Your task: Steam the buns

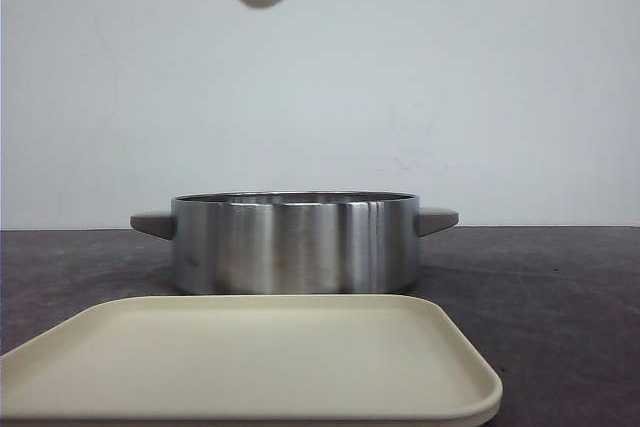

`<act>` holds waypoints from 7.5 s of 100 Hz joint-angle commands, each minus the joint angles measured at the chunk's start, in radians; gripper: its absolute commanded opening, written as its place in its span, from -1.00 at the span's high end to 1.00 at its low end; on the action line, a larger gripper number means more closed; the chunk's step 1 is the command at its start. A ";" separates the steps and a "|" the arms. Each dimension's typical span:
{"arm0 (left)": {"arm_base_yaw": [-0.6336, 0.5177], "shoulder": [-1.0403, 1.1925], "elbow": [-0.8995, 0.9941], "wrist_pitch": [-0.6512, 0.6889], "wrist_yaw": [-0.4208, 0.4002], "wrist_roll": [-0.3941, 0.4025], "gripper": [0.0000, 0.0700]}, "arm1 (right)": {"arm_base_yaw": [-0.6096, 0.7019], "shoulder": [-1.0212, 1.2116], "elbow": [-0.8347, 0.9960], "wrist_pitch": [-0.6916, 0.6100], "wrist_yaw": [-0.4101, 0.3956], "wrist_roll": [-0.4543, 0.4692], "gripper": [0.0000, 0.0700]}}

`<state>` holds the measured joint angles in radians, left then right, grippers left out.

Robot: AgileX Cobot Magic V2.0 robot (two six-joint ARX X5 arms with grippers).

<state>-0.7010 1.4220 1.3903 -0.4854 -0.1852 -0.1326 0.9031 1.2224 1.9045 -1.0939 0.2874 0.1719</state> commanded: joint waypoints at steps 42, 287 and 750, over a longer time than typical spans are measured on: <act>0.043 0.298 0.016 0.032 0.082 -0.098 1.00 | 0.011 0.013 0.013 0.006 -0.027 -0.003 0.99; 0.056 -0.729 0.153 -0.527 -0.088 0.035 0.95 | 0.090 -0.009 -0.564 0.895 -0.210 -0.082 0.99; 0.294 -0.731 0.153 -0.497 -0.083 0.063 0.96 | -0.894 -1.219 -1.892 0.936 -0.314 -0.071 0.99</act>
<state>-0.4427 0.6868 1.5291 -1.0061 -0.2703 -0.0761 0.0109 0.0036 0.0143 -0.1684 -0.0242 0.0940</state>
